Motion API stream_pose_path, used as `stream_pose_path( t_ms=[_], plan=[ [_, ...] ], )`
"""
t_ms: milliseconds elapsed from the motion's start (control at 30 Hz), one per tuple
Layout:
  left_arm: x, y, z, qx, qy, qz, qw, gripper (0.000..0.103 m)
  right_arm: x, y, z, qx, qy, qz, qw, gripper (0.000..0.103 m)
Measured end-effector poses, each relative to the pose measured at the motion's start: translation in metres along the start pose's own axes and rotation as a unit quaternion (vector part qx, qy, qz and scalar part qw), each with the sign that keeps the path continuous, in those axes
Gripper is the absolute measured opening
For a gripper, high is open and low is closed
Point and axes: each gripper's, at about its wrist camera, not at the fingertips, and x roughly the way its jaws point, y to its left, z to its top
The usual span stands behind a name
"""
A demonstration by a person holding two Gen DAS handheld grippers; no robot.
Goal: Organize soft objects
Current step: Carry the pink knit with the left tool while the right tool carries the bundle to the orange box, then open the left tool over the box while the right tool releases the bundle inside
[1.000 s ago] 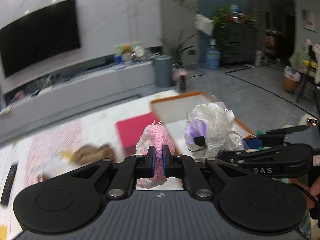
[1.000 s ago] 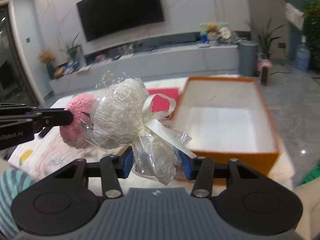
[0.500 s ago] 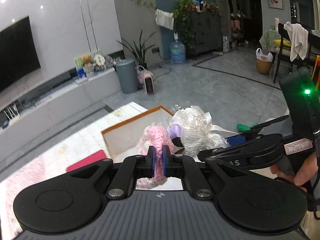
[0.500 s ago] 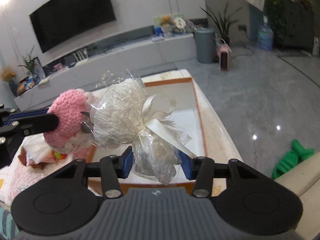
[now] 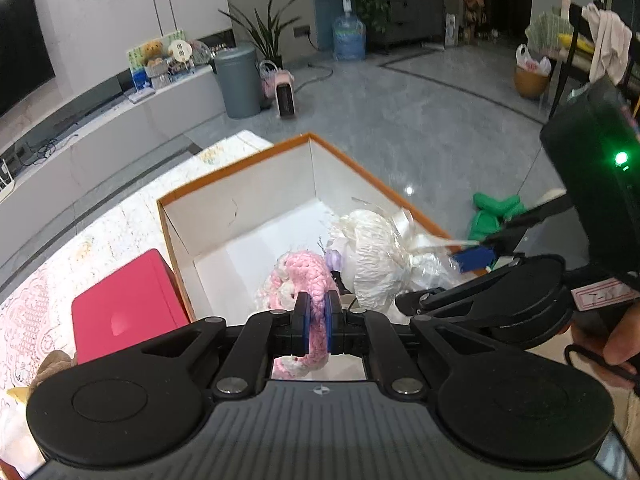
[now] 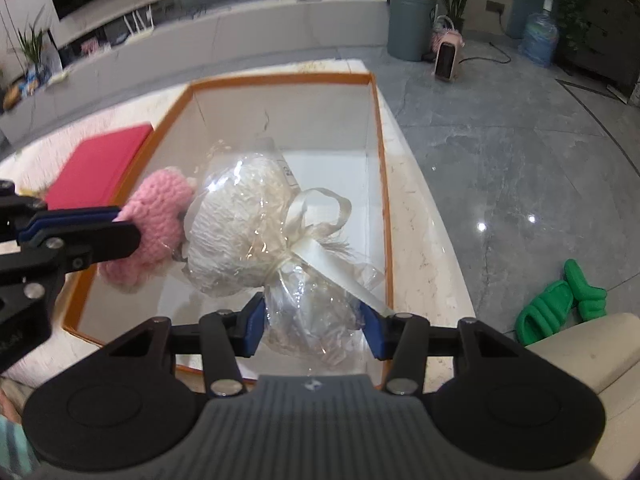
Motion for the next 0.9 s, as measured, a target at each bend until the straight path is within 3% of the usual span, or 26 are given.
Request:
stream_pose_path(
  t_ms=[500, 900],
  plan=[
    [0.017, 0.003, -0.002, 0.003, 0.06, 0.004, 0.9982, 0.01, 0.012, 0.025, 0.005, -0.11, 0.051, -0.039, 0.992, 0.056],
    [-0.005, 0.003, 0.003, 0.007, 0.025, 0.021, 0.9995, 0.015, -0.004, 0.032, 0.006, -0.128, 0.043, -0.043, 0.99, 0.065]
  ],
)
